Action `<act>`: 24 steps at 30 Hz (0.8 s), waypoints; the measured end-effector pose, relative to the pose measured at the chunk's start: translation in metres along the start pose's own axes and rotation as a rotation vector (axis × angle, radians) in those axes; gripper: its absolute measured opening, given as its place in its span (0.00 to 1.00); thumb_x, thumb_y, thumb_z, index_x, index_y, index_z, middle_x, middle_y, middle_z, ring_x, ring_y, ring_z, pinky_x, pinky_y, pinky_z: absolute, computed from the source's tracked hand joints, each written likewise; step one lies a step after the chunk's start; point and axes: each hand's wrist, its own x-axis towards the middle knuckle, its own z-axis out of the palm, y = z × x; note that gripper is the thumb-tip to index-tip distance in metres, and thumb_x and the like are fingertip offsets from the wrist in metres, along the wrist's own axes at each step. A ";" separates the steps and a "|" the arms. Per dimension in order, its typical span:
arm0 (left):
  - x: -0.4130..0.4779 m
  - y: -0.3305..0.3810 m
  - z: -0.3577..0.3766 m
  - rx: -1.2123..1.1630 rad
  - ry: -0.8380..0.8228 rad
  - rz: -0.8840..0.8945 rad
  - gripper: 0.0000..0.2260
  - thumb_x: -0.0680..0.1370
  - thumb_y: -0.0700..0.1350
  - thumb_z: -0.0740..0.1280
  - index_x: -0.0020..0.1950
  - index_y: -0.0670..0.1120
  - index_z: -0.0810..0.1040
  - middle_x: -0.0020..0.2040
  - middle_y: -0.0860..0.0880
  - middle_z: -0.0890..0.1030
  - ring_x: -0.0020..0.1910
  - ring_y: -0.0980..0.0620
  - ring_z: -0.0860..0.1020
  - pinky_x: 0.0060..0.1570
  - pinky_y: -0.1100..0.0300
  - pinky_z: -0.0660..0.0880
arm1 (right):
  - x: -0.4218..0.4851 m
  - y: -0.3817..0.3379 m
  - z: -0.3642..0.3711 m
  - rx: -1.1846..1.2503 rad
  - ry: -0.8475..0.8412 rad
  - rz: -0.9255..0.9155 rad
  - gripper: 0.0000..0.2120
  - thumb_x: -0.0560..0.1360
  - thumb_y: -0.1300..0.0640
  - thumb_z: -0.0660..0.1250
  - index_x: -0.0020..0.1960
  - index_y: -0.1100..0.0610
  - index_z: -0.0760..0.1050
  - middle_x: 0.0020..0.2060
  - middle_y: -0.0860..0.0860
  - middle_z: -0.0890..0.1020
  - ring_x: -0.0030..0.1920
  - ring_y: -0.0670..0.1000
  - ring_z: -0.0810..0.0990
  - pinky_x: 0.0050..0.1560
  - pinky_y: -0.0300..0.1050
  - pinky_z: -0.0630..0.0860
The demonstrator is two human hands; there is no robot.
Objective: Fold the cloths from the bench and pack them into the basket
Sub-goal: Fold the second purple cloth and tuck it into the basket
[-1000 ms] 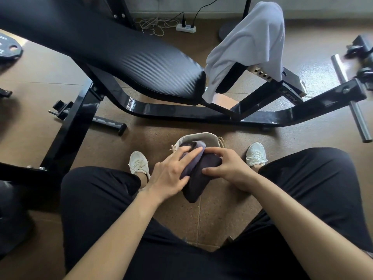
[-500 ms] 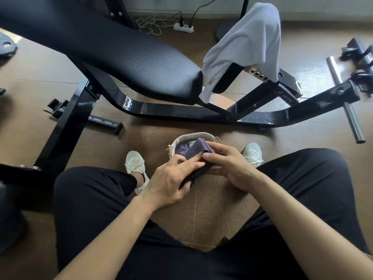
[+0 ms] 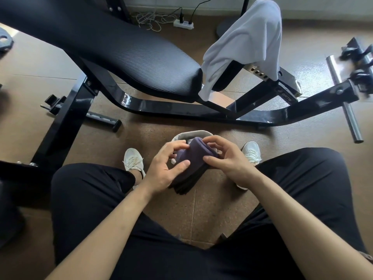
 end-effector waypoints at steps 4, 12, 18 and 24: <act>-0.001 0.002 0.000 -0.129 -0.176 -0.140 0.23 0.78 0.53 0.71 0.69 0.65 0.66 0.69 0.52 0.74 0.68 0.51 0.76 0.66 0.44 0.77 | -0.001 -0.001 -0.003 0.104 -0.017 0.001 0.18 0.76 0.72 0.68 0.63 0.61 0.73 0.59 0.59 0.80 0.62 0.63 0.79 0.60 0.66 0.77; -0.002 0.000 -0.004 -0.084 -0.315 -0.163 0.34 0.73 0.48 0.78 0.71 0.67 0.64 0.63 0.50 0.77 0.62 0.55 0.80 0.63 0.52 0.79 | 0.002 0.004 -0.007 0.246 0.089 0.104 0.21 0.76 0.75 0.66 0.65 0.59 0.72 0.58 0.62 0.78 0.59 0.64 0.81 0.59 0.72 0.76; -0.002 -0.013 -0.010 -0.050 -0.264 -0.210 0.30 0.71 0.42 0.79 0.66 0.64 0.73 0.56 0.53 0.81 0.58 0.56 0.80 0.59 0.56 0.79 | 0.007 0.009 -0.023 -0.172 -0.133 0.119 0.26 0.71 0.69 0.72 0.66 0.50 0.76 0.54 0.62 0.79 0.57 0.60 0.81 0.60 0.58 0.80; 0.011 -0.030 -0.022 -0.039 -0.076 -0.315 0.25 0.64 0.52 0.81 0.60 0.59 0.78 0.60 0.55 0.81 0.59 0.54 0.80 0.58 0.46 0.81 | 0.007 0.011 -0.017 -0.149 -0.163 0.170 0.18 0.72 0.70 0.73 0.60 0.61 0.78 0.53 0.64 0.82 0.55 0.65 0.82 0.56 0.63 0.80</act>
